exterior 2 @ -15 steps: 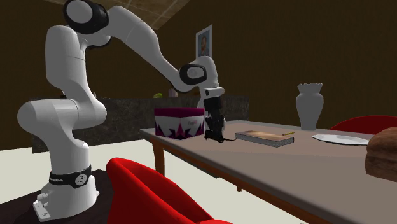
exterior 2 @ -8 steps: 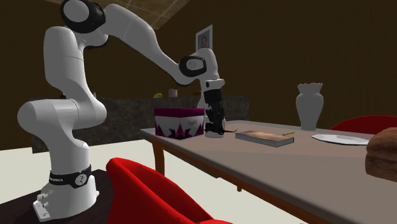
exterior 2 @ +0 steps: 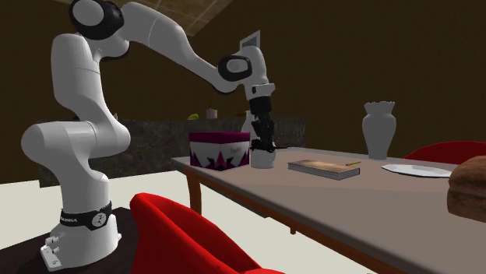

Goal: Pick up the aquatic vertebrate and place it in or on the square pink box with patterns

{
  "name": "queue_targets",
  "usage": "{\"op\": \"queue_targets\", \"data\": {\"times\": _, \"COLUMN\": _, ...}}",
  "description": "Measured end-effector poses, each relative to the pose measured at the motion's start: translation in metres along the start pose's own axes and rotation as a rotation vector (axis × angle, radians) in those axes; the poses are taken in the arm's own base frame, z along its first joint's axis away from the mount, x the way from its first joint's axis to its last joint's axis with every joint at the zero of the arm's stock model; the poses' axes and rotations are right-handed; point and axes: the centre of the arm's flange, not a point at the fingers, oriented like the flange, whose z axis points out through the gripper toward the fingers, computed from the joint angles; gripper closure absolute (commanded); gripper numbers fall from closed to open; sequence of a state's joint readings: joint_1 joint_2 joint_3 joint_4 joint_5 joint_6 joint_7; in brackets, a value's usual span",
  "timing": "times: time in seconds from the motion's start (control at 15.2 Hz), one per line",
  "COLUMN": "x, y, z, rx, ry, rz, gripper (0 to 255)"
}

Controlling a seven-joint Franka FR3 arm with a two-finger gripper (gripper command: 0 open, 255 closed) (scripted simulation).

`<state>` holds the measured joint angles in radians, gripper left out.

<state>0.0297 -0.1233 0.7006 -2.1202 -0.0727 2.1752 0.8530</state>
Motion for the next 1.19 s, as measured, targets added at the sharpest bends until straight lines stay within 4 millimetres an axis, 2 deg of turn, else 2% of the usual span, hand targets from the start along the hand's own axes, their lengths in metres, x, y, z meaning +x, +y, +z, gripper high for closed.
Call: {"op": "queue_targets", "data": {"times": 1.19, "x": 0.018, "y": -0.002, "z": -0.094, "rx": 0.000, "ry": 0.000, "rz": 0.000, "gripper": 255}}
